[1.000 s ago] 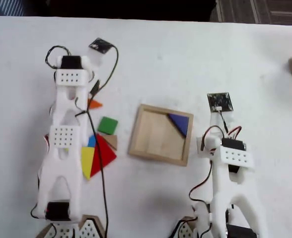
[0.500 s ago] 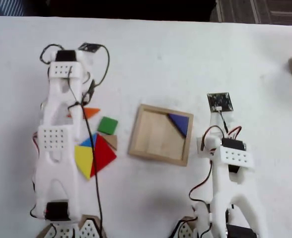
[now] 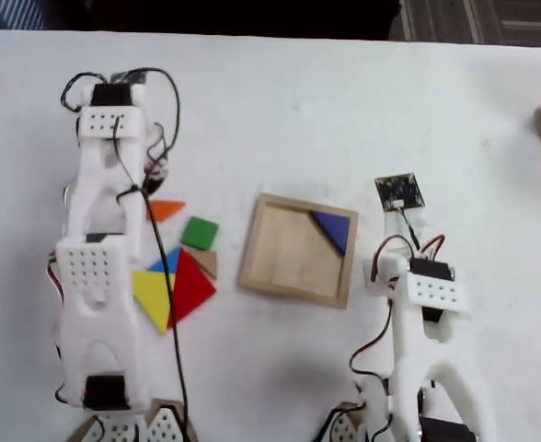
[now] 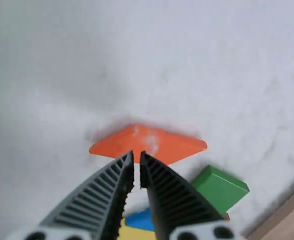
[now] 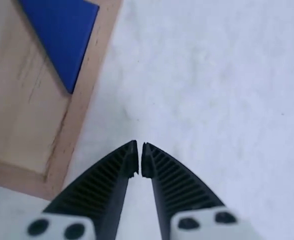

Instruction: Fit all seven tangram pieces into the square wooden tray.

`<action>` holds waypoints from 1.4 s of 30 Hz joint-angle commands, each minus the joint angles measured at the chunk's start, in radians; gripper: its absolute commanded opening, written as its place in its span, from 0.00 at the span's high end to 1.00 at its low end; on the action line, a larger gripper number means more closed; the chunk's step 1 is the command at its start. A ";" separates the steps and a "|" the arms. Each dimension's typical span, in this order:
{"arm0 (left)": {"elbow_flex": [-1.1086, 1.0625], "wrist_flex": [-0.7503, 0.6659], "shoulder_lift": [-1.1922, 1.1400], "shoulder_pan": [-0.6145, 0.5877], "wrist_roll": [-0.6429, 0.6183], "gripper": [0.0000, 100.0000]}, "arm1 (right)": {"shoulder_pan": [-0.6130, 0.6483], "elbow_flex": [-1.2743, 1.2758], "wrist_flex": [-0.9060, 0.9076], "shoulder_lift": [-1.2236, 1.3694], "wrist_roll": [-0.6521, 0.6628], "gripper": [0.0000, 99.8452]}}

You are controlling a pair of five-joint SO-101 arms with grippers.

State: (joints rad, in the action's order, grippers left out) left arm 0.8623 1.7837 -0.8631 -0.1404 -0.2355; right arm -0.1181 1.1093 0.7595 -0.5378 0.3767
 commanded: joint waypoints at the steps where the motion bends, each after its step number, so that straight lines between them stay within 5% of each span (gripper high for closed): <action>1: -0.075 0.000 0.185 0.022 -0.023 0.93 | 0.010 -0.005 -0.027 -0.028 0.012 0.98; 11: -0.626 -0.256 0.521 0.054 -0.043 0.92 | 0.010 0.005 -0.045 -0.027 0.031 0.98; 21: -1.128 -0.582 0.848 0.051 -0.367 0.73 | 0.047 0.025 -0.050 -0.027 0.068 0.98; 42: -0.944 -0.617 0.542 -0.048 -0.450 0.72 | 0.065 0.025 -0.042 -0.028 0.071 0.98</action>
State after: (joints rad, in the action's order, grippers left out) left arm -0.1274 1.2022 -0.3230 -0.1788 -0.6743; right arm -0.0660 1.1400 0.7258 -0.5378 0.4335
